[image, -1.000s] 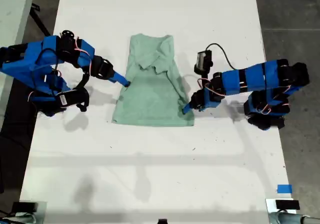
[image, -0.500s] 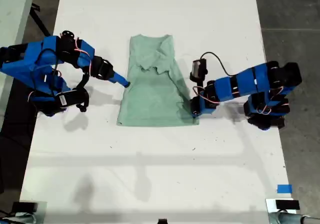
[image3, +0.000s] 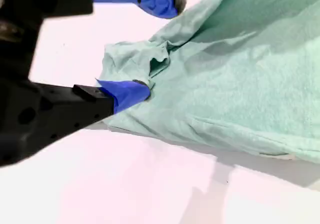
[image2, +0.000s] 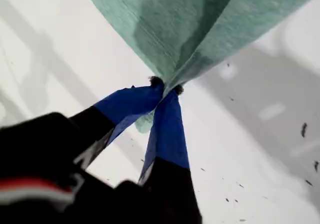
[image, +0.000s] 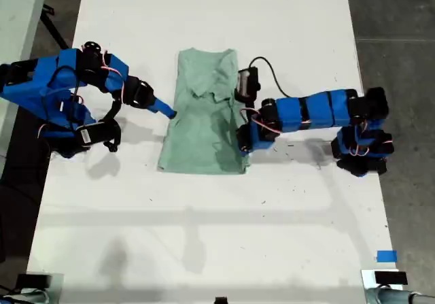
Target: Fold t-shirt
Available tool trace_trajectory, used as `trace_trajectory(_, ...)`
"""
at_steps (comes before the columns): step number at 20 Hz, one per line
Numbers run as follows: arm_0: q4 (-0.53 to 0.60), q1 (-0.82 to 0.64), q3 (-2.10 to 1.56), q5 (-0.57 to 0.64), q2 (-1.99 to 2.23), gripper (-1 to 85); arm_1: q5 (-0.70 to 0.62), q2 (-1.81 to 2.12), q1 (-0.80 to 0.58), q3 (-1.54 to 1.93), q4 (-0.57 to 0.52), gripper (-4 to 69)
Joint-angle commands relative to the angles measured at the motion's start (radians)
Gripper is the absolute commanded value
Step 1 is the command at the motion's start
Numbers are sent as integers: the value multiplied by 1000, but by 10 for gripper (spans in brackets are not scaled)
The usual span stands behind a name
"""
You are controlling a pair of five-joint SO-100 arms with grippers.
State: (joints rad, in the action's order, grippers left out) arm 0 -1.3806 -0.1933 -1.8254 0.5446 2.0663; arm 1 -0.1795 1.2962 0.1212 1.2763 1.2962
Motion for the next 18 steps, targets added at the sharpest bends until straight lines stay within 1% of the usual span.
trace_trajectory(1,-9,6,8,2,41,272,25,-176,40,-225,-23,-15)
trace_trajectory(2,-12,5,8,2,43,272,34,-221,49,-268,-35,-15)
trace_trajectory(3,-15,3,8,2,43,273,28,-235,55,-307,-44,6)
trace_trajectory(4,-17,0,8,2,43,273,28,-235,55,-337,-43,213)
trace_trajectory(5,-18,-2,8,2,43,274,14,-230,55,-377,-15,335)
trace_trajectory(6,-20,-2,8,2,43,274,-5,-210,55,-414,23,351)
trace_trajectory(8,-20,-3,8,2,44,273,-32,-123,43,-433,64,329)
trace_trajectory(10,-29,3,5,-5,41,272,-46,-29,14,-428,138,303)
trace_trajectory(12,-31,23,-8,-32,44,271,-60,26,-18,-399,213,294)
trace_trajectory(13,-29,48,-21,-64,44,273,-64,41,-35,-380,250,290)
trace_trajectory(15,5,133,-86,-172,43,278,-78,78,-64,-310,261,281)
trace_trajectory(18,123,285,-229,-357,35,282,-104,92,-87,-275,261,273)
